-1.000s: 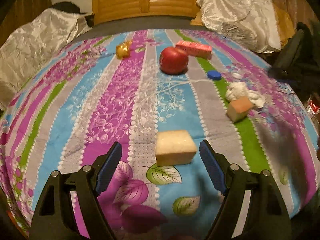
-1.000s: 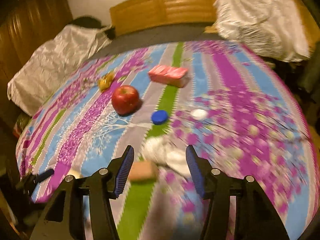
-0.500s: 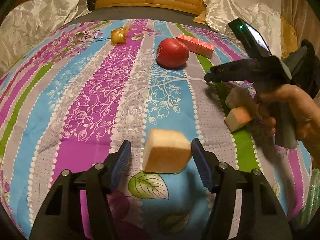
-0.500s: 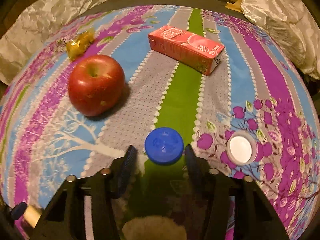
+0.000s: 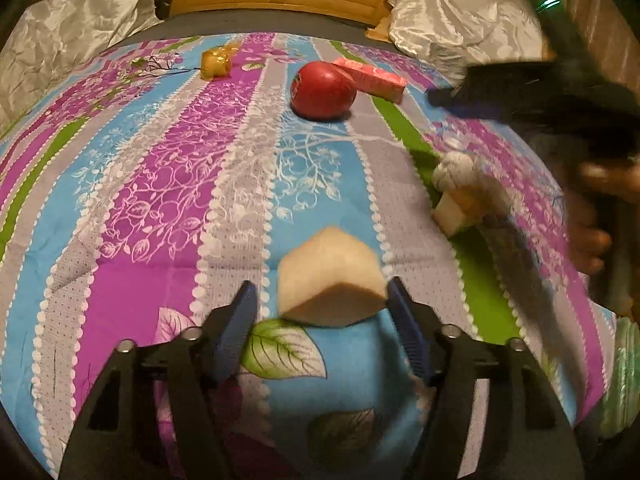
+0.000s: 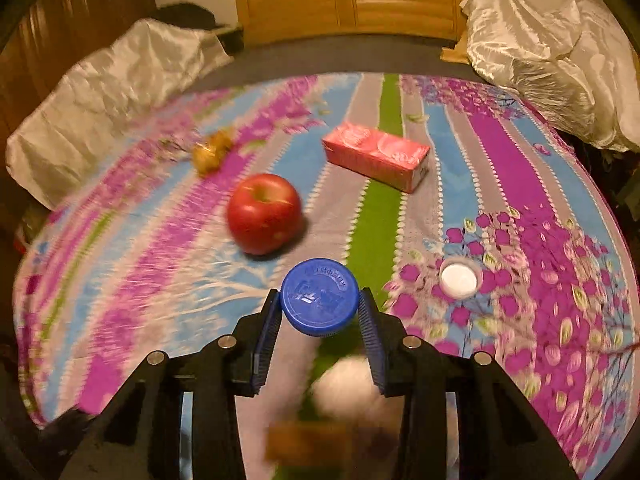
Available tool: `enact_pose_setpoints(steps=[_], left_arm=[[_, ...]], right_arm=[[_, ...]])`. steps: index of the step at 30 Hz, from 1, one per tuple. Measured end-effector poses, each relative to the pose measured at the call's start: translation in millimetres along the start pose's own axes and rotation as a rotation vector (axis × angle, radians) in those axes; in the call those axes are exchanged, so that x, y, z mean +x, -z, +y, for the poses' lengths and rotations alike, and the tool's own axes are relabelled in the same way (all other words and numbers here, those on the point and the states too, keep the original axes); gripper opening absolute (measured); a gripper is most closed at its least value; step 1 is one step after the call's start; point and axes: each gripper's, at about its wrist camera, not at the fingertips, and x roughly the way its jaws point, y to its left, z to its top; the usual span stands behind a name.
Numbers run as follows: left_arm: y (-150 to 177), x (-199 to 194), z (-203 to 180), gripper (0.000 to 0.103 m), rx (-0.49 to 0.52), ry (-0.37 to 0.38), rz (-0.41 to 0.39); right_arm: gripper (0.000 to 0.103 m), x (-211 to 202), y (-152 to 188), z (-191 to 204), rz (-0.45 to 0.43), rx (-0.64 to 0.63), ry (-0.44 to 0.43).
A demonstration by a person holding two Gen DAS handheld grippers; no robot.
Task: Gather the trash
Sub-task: 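Grasp the yellow sponge block with left gripper while right grasps the blue bottle cap, then carry the yellow sponge in left gripper while right carries the blue cap over the bin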
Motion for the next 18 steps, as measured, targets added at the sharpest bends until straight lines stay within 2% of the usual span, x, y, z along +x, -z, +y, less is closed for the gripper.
enact_pose_setpoints(steps=[4,6,9,13,18], left_arm=[[2.3,1.1,2.7,0.069,-0.002,0.002,0.003],[1.2,0.9,0.7,0.056,0.009,0.018,0.001],[2.4,-1.5,-7.7,0.044,0.055,0.023,-0.008],[3.7,-8.6,-9.5,0.041,0.046,0.013,-0.007],[-9.5,-34.2,-10.1,0.041,0.024,-0.015,-0.046]], right_arm=[[0.041,-43.8,23.8,6.4,-0.043,0.033,-0.048],[0.041,-59.9,35.7,8.1,-0.052,0.059,-0.07],[0.041,-84.2,57.5,9.2,-0.059,0.094,-0.083],[0.041,-110.3,80.9,10.7,-0.066,0.122,-0.111],[0.041,-152.1,100.0,14.6,-0.105,0.107,-0.105]])
